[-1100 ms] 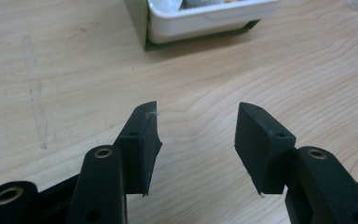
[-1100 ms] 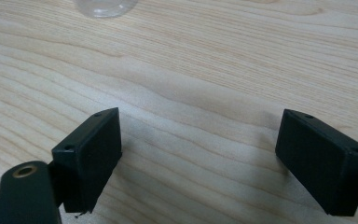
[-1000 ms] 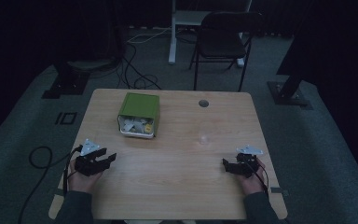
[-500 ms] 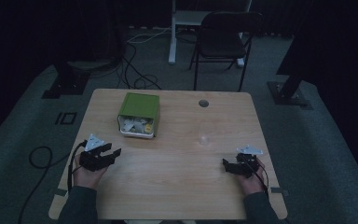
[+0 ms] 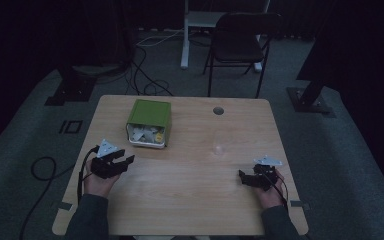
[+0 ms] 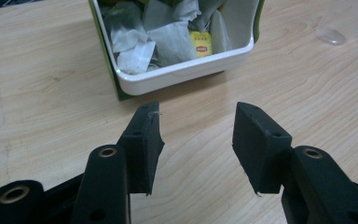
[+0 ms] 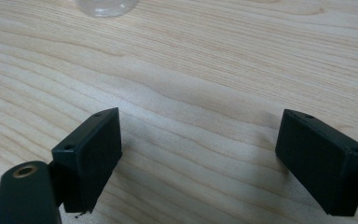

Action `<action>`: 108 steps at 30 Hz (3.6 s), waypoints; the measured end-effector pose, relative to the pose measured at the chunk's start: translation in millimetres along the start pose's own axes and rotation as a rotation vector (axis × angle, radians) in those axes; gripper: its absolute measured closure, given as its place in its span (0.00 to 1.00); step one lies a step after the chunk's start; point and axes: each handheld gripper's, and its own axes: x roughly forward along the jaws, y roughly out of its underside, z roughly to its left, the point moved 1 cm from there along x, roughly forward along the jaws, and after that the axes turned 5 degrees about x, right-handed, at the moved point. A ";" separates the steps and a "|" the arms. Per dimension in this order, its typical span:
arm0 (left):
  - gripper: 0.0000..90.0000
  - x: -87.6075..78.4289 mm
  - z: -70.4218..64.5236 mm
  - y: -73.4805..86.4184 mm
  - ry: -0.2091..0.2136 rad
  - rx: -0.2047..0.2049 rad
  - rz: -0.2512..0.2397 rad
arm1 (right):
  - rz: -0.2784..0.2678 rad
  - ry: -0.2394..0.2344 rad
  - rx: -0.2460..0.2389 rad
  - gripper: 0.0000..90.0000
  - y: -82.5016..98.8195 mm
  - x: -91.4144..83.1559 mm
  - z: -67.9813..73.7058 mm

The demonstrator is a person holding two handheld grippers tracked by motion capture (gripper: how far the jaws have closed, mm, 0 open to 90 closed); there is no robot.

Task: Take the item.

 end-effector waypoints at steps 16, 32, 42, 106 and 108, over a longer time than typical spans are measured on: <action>0.58 9.7 0.0 -17.2 0.006 0.025 -0.002 | 0.000 -0.001 0.002 0.16 0.0 0.0 0.2; 0.58 20.3 0.0 -30.5 0.018 0.029 -0.014 | 0.001 -0.003 0.001 0.16 0.0 -0.1 0.3; 0.58 29.9 0.5 -41.9 0.017 0.033 -0.023 | 0.002 -0.008 -0.004 0.16 0.0 -0.1 0.7; 0.32 94.9 -16.8 -36.5 0.142 0.019 0.081 | 0.005 -0.023 -0.018 0.16 0.5 -0.6 1.9; 0.32 90.9 -19.7 -32.8 0.141 0.017 0.077 | 0.005 -0.024 -0.019 0.16 0.5 -0.6 1.9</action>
